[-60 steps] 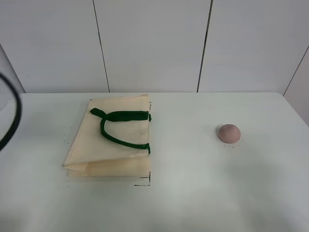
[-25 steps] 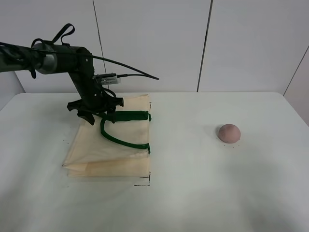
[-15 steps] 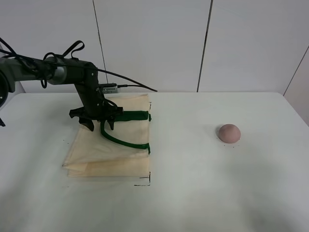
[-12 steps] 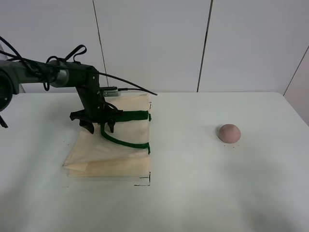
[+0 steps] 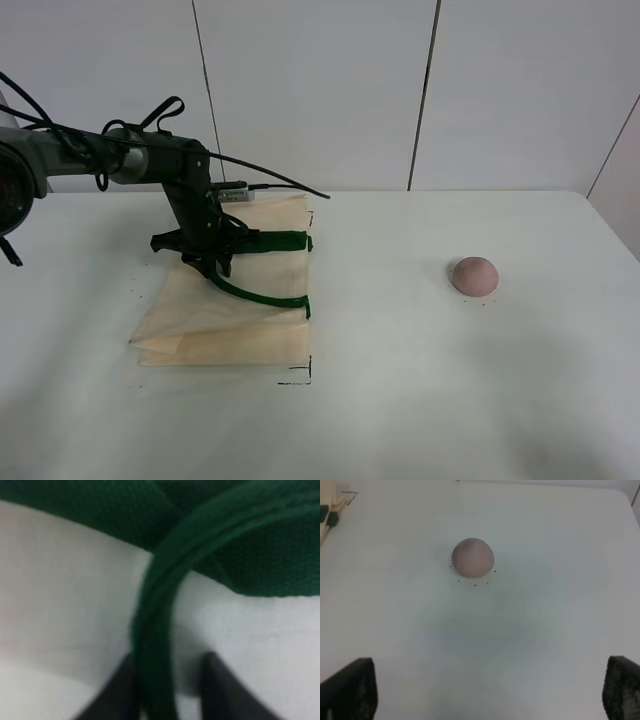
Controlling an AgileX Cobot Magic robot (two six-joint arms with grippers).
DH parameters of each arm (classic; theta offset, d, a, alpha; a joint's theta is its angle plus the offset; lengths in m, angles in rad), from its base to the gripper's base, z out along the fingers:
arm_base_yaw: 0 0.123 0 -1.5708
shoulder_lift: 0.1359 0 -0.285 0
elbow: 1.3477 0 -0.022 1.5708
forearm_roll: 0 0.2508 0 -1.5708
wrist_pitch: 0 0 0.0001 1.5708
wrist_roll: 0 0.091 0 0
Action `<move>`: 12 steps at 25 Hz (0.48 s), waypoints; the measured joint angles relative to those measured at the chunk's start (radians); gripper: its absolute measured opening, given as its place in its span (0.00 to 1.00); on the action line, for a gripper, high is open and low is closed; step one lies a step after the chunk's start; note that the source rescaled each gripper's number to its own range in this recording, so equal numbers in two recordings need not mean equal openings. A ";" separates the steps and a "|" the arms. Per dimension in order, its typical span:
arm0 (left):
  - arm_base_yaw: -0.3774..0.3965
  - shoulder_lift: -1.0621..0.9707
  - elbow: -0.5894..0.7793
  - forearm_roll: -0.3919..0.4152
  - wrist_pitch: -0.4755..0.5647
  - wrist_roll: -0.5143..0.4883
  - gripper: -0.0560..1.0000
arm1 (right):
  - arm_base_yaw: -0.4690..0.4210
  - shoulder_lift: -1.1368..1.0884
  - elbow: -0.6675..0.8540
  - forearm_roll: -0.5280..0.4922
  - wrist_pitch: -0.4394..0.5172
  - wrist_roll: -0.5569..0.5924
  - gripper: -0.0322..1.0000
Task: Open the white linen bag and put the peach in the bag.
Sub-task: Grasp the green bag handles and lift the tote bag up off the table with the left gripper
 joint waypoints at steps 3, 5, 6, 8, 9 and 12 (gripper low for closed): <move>0.000 0.000 -0.005 -0.002 0.003 0.000 0.05 | 0.000 0.000 0.000 0.000 0.000 0.000 1.00; 0.000 0.000 -0.023 -0.001 0.025 -0.001 0.05 | 0.000 0.000 0.000 0.000 0.000 0.000 1.00; 0.000 0.000 -0.035 0.003 0.048 -0.001 0.05 | 0.000 0.000 0.000 0.000 0.000 0.000 1.00; 0.000 0.000 -0.082 0.011 0.116 0.003 0.05 | 0.000 0.000 0.000 0.000 0.000 0.000 1.00; 0.000 -0.001 -0.116 0.013 0.154 0.010 0.05 | 0.000 0.000 0.000 0.000 0.000 0.000 1.00; 0.001 -0.029 -0.240 0.014 0.265 0.056 0.05 | 0.000 0.000 0.000 0.000 0.000 0.000 1.00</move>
